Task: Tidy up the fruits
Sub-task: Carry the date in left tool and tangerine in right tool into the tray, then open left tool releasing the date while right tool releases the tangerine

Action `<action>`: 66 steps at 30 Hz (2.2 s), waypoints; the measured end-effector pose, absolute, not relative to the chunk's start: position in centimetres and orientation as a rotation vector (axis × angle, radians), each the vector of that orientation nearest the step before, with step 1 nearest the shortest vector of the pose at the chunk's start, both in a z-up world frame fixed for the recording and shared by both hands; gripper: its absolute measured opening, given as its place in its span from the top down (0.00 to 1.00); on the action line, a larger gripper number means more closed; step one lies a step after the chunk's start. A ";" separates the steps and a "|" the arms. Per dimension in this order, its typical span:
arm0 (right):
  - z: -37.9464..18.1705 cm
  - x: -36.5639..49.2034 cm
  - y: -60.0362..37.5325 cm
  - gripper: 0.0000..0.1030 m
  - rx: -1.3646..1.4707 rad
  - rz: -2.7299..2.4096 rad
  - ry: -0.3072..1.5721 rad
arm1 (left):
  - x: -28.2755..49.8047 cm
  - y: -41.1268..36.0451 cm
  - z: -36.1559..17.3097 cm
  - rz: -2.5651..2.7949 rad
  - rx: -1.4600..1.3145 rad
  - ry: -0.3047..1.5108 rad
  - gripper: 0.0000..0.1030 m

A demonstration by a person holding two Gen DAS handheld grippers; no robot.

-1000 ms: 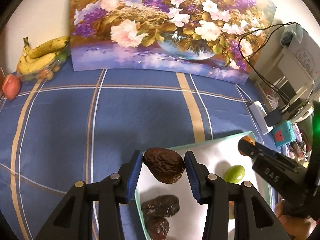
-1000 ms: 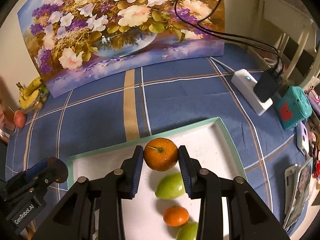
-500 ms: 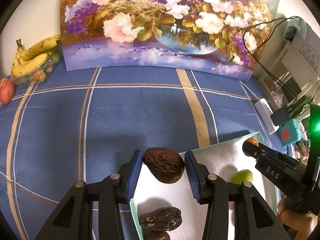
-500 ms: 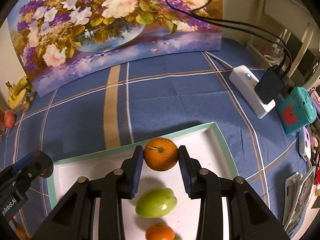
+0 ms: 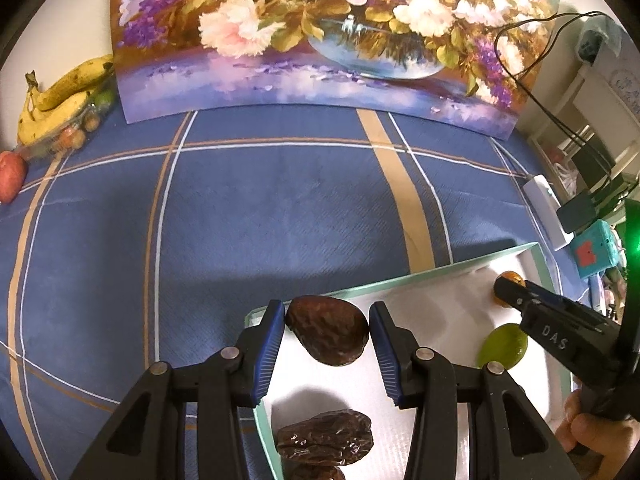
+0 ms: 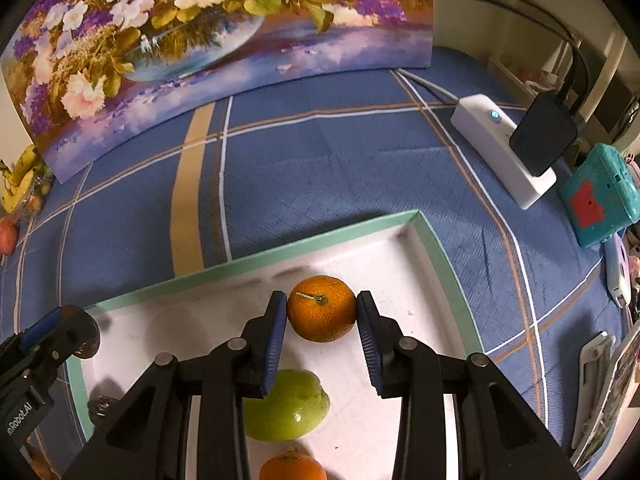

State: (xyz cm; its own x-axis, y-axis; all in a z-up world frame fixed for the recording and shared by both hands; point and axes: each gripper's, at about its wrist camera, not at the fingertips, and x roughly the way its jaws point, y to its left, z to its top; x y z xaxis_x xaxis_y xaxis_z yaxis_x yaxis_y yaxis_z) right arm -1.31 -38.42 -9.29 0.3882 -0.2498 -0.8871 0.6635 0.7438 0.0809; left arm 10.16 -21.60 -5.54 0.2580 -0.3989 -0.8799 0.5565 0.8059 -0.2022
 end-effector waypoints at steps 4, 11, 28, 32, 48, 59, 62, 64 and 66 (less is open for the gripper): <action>-9.3 -1.3 -38.4 0.64 0.465 -0.606 1.017 | 10.1 -21.8 -6.1 -0.645 0.175 1.148 0.55; -9.3 -1.3 -38.4 0.64 0.465 -0.608 1.017 | 10.1 -21.7 -6.9 -0.631 0.187 1.168 0.55; -9.3 -1.5 -38.2 0.64 0.476 -0.607 1.011 | 10.0 -22.1 -7.0 -0.646 0.199 1.178 0.55; -9.2 -1.6 -38.3 0.64 0.478 -0.614 1.013 | 10.0 -22.0 -6.7 -0.647 0.196 1.179 0.54; -6.7 -2.1 -38.2 0.64 0.440 -0.617 0.980 | 9.8 -21.5 -3.3 -0.667 0.171 1.122 0.50; -3.0 -2.8 -37.6 0.64 0.399 -0.608 0.895 | 10.3 -20.2 -0.8 -0.649 0.109 1.077 0.50; -2.5 -3.0 -37.5 0.64 0.391 -0.607 0.886 | 10.6 -19.9 -0.6 -0.636 0.090 1.072 0.50; -2.3 -3.1 -37.5 0.64 0.389 -0.608 0.883 | 10.8 -19.6 -0.6 -0.621 0.084 1.072 0.45; -2.2 -3.1 -37.5 0.64 0.387 -0.608 0.881 | 11.0 -19.4 -0.7 -0.604 0.081 1.075 0.43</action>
State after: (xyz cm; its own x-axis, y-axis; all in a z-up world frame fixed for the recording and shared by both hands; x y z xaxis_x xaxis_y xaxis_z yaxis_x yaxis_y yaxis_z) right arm -3.10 -37.54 -2.20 0.4867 -0.3319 -0.8081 0.6377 0.7672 0.0689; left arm 11.01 -19.39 -0.67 0.3318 -0.4238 -0.8428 0.5000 0.8366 -0.2238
